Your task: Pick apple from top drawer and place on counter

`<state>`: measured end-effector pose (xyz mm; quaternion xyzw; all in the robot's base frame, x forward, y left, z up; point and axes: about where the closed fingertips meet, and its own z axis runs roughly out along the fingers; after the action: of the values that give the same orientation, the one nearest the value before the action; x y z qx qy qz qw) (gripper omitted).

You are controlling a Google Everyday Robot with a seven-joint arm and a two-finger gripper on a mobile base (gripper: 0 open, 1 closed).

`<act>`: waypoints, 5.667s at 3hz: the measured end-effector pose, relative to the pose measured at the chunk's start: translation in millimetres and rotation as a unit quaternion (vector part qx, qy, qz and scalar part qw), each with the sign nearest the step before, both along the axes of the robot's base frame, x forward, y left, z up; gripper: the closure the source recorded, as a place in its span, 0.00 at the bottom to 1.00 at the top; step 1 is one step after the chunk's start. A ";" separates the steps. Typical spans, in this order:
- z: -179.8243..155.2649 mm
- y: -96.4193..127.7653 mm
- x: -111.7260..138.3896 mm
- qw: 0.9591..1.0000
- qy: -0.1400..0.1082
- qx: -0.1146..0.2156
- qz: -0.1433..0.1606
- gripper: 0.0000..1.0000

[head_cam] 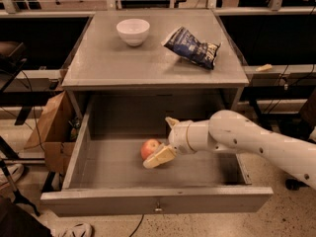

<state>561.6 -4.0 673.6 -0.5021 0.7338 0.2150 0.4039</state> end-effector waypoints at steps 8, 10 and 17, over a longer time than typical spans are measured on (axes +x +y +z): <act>9.0 24.1 7.3 0.999 -0.018 0.018 -0.024 1.00; 131.2 -6.5 8.9 0.998 -0.055 -0.018 -0.013 1.00; 192.4 59.8 201.8 0.991 -0.058 0.109 -0.061 0.36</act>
Offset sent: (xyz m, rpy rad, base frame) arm 0.0147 0.0630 -0.0626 0.0987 0.0016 0.0818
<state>763.5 55.8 866.0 -0.4211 0.7108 0.2390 0.5102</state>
